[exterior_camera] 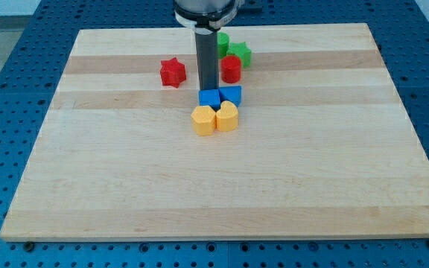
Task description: Separate green star from red circle
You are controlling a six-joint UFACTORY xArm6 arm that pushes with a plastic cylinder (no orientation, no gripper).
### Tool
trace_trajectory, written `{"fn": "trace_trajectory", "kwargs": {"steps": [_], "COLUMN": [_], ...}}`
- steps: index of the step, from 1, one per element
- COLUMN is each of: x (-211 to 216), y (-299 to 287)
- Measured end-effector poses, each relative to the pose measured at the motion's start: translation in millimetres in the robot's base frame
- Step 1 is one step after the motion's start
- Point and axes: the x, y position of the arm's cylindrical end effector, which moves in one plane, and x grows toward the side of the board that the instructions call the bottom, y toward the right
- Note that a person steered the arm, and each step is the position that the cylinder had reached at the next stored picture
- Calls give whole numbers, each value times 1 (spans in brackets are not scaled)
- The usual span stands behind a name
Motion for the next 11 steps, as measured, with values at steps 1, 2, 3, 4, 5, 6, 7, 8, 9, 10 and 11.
{"fn": "trace_trajectory", "kwargs": {"steps": [1, 2, 3, 4, 5, 6, 7, 8, 9, 10, 11], "x": [-2, -12, -17, -21, -26, -27, -50, -78, -80, -79, -72], "y": [0, 0, 0, 6, 57, 114, 136, 134, 110, 73, 39]}}
